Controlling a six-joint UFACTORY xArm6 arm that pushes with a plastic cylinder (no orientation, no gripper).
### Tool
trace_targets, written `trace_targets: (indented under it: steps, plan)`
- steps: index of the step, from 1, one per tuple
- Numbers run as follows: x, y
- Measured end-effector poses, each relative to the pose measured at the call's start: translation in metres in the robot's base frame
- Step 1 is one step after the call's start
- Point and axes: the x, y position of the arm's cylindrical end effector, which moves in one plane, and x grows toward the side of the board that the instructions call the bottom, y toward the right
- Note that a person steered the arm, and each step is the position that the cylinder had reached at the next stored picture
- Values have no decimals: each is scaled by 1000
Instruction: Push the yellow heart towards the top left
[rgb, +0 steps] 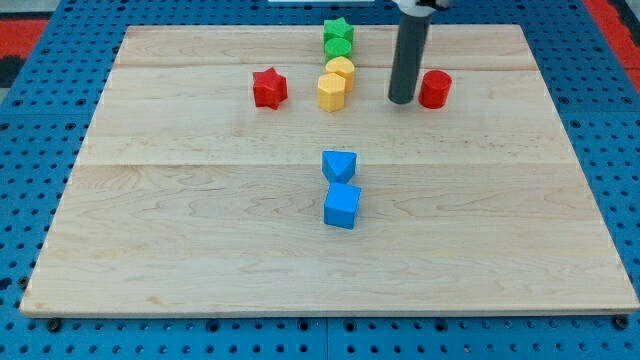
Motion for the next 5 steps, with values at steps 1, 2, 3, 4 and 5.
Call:
trace_targets:
  steps: [1,2,3,4,5]
  plan:
    - [-4,-37]
    - [-7,-64]
    - [-9,-66]
    - [-10,-49]
    - [-18,-38]
